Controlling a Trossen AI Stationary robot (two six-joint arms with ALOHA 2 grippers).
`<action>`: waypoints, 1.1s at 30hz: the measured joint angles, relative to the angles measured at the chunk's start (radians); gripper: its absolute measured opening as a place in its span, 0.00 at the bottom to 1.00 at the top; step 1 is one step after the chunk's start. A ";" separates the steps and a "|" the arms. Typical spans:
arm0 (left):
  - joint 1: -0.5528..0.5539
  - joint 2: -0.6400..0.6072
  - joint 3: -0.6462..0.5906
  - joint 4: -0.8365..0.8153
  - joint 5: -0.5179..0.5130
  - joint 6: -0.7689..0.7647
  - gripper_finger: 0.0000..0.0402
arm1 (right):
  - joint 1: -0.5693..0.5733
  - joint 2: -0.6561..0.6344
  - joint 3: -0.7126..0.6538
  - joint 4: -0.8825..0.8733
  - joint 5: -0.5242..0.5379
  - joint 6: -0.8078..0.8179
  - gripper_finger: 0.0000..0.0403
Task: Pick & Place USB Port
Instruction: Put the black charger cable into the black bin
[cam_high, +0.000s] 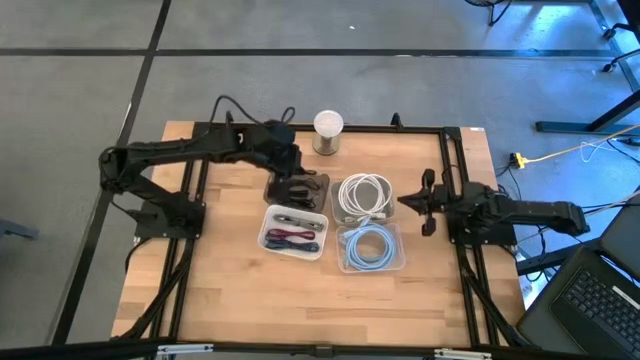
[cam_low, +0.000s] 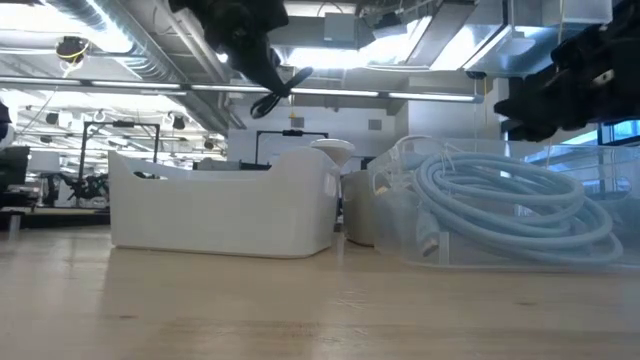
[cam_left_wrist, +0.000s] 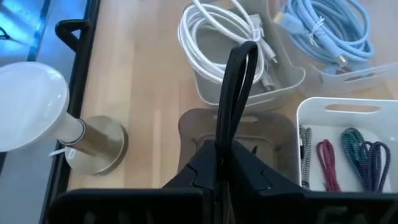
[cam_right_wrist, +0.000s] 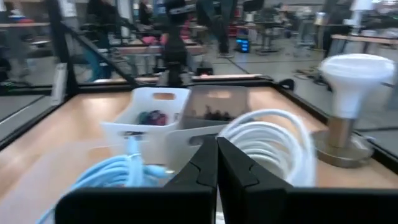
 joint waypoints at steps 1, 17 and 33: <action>0.014 0.000 0.000 -0.001 0.013 0.006 0.03 | -0.017 0.000 0.000 0.000 0.013 0.011 0.00; 0.053 0.106 0.000 -0.061 -0.004 0.041 0.03 | -0.060 0.000 0.000 0.022 0.183 -0.059 0.11; 0.070 0.338 0.000 -0.049 0.005 0.034 0.03 | -0.060 0.001 0.000 0.025 0.191 -0.007 0.11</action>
